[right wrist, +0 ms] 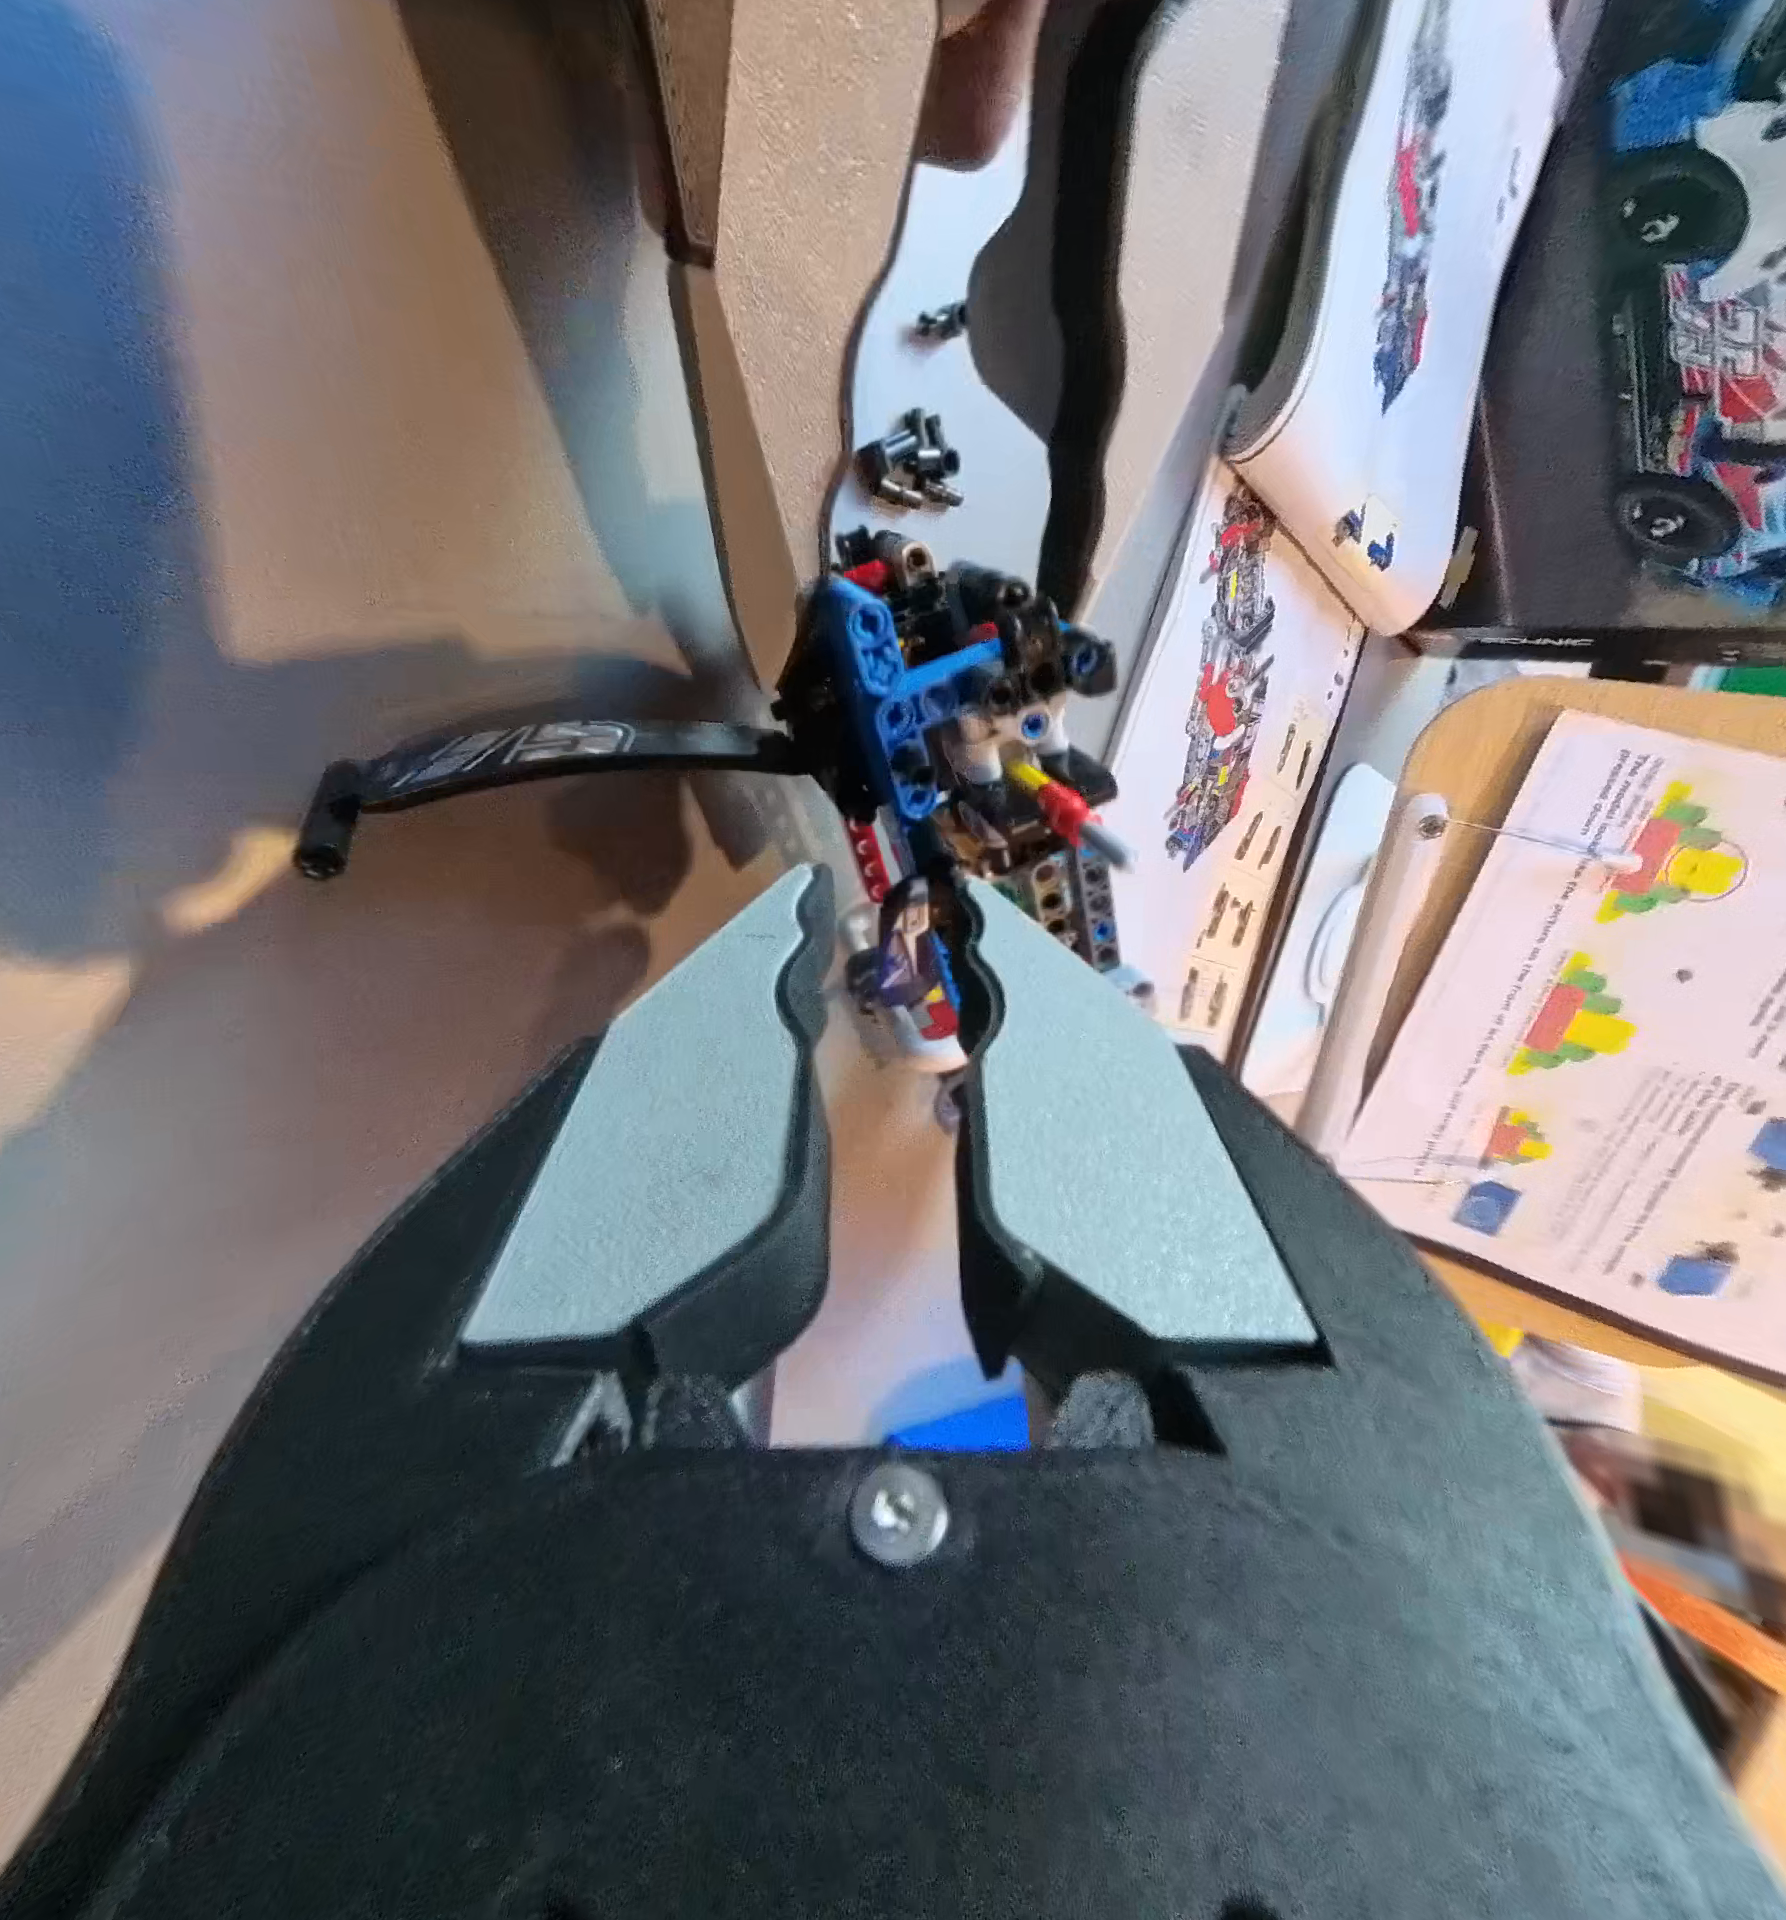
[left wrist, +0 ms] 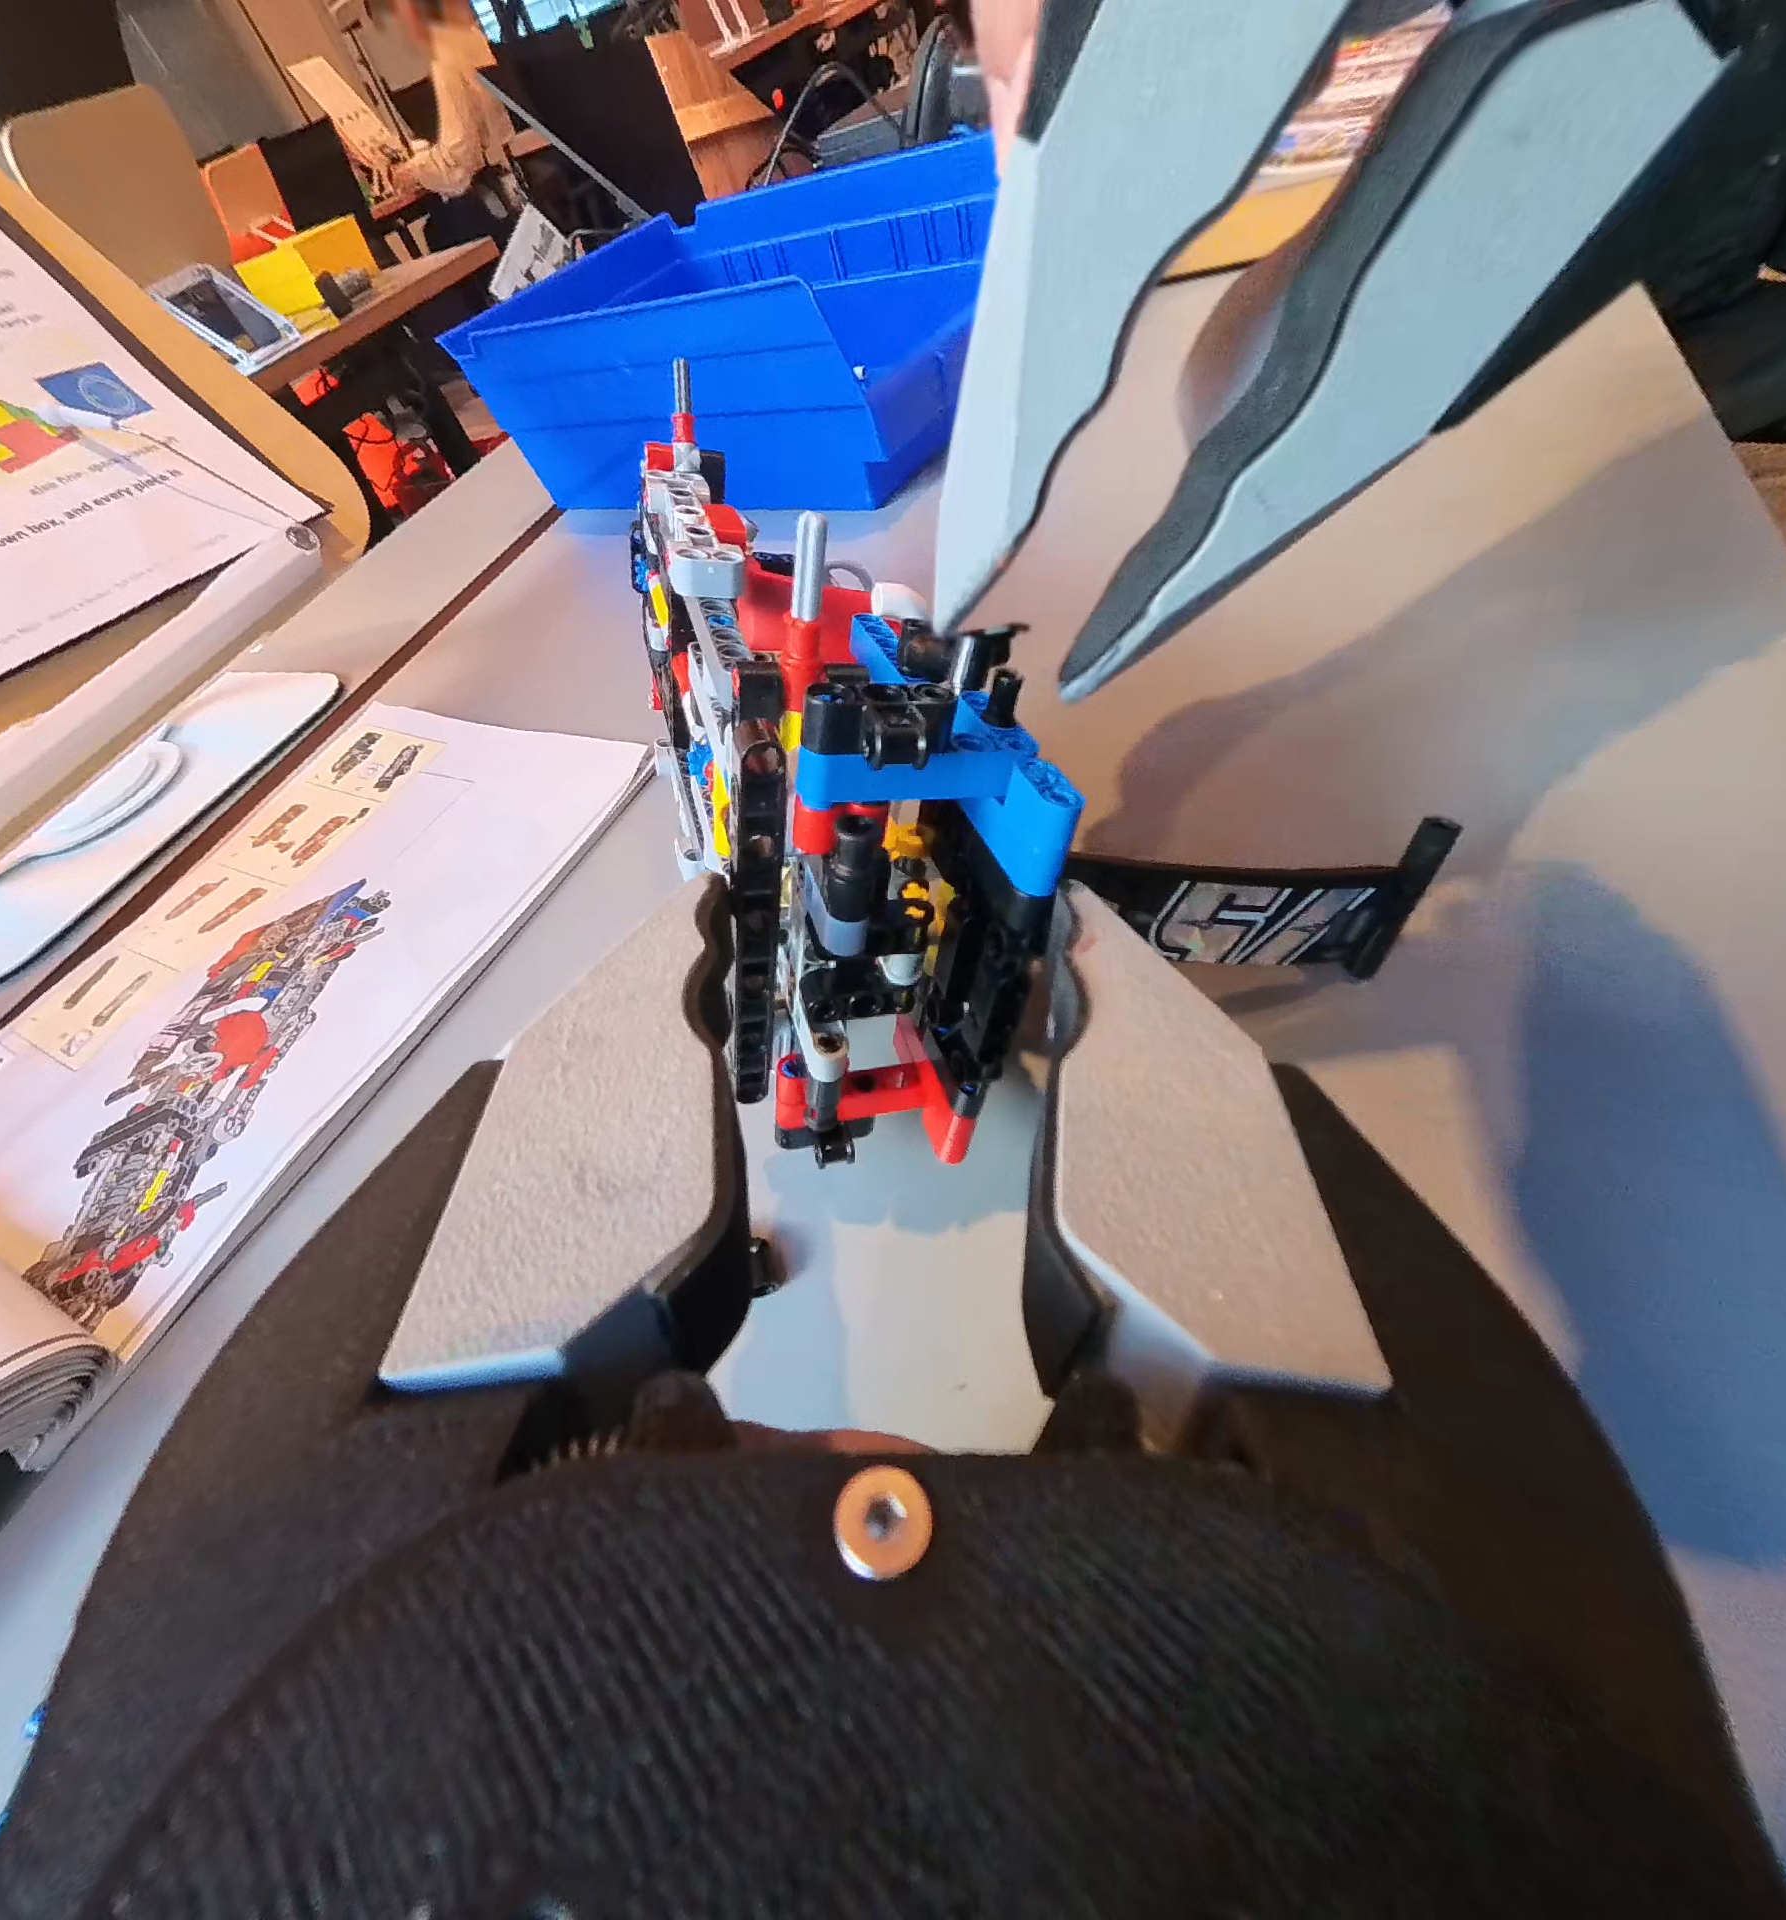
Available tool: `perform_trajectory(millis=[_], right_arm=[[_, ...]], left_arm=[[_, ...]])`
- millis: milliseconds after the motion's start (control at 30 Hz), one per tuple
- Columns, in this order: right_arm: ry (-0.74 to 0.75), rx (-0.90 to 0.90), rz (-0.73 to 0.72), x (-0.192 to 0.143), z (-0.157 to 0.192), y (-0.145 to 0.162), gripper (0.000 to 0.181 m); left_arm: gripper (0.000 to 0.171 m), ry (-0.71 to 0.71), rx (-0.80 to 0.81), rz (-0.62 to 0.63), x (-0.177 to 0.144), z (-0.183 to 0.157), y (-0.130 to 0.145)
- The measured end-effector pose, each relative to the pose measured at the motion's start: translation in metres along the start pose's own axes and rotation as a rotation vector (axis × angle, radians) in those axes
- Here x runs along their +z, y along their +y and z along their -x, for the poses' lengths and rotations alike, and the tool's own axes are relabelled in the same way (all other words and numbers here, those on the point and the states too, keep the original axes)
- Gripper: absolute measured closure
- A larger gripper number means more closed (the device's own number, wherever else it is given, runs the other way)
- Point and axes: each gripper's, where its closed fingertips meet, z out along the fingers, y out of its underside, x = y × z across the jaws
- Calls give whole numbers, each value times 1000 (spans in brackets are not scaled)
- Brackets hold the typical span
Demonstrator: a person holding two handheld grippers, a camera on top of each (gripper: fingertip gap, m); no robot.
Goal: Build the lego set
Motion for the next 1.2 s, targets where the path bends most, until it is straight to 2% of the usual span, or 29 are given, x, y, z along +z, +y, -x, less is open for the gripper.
perform_trajectory(millis=[100,233,300,433,633,800,967,1067,1200], right_arm=[[4,80,-152,-10,-2,2,162],[-72,227,-454,-23,-10,-8,166],[-86,227,-529,-22,-15,-12,167],[-151,204,-516,-7,-14,-9,170],[-213,155,-592,-6,-9,-9,173],[-215,134,-587,-4,-10,-13,178],[-181,135,-529,3,-10,-10,170],[-184,130,-531,2,-8,-11,177],[-176,70,-489,3,-7,-9,178]], left_arm=[[113,13,-7,-4,0,0,0],[114,41,-10,-7,-1,0,-1],[113,49,-13,1,-1,0,-1],[110,62,-17,2,1,1,-1],[107,86,-38,15,8,0,2],[107,78,-20,13,8,1,-2],[103,97,-26,56,15,-1,5],[107,104,-15,58,16,0,5],[107,114,0,59,16,0,5]])
